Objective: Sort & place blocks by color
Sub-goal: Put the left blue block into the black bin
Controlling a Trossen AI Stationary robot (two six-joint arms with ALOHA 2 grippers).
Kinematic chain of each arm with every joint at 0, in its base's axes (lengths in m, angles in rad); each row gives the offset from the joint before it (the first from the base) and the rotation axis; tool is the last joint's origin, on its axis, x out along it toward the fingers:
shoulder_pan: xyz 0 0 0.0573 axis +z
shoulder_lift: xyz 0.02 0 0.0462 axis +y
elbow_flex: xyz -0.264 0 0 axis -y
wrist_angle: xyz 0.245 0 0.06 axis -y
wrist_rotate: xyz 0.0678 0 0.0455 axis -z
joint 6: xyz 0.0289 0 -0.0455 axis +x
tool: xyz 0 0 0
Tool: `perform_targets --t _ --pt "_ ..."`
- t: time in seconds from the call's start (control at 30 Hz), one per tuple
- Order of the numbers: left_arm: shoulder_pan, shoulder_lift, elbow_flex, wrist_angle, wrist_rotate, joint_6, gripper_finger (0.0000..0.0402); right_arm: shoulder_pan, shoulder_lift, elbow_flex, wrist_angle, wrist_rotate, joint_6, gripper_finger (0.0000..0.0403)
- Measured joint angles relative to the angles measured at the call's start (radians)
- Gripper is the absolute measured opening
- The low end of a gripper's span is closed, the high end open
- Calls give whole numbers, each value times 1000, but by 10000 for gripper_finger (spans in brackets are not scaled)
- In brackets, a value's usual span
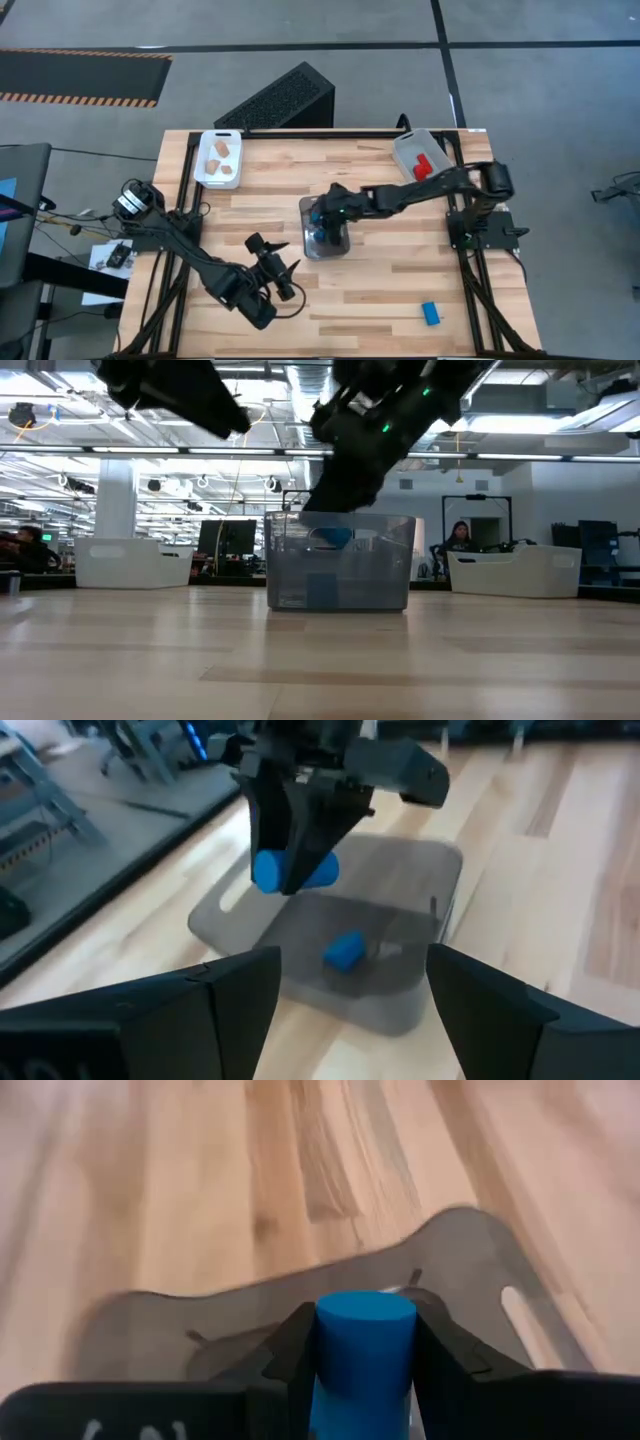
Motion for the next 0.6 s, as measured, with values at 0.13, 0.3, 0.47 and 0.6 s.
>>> perform_targets --t 0.13,0.3,0.47,0.6 --pt "16 0 0 -39 83 -3 243 -4 105 35 -1 1 -23 139" --pt "19 0 0 -76 90 -24 242 -10 190 63 -15 1 -30 140" --pt "19 0 0 -85 90 -27 242 -11 211 67 -24 2 -32 154" --pt "19 0 0 -84 87 -36 242 -10 211 67 -24 1 -33 187"
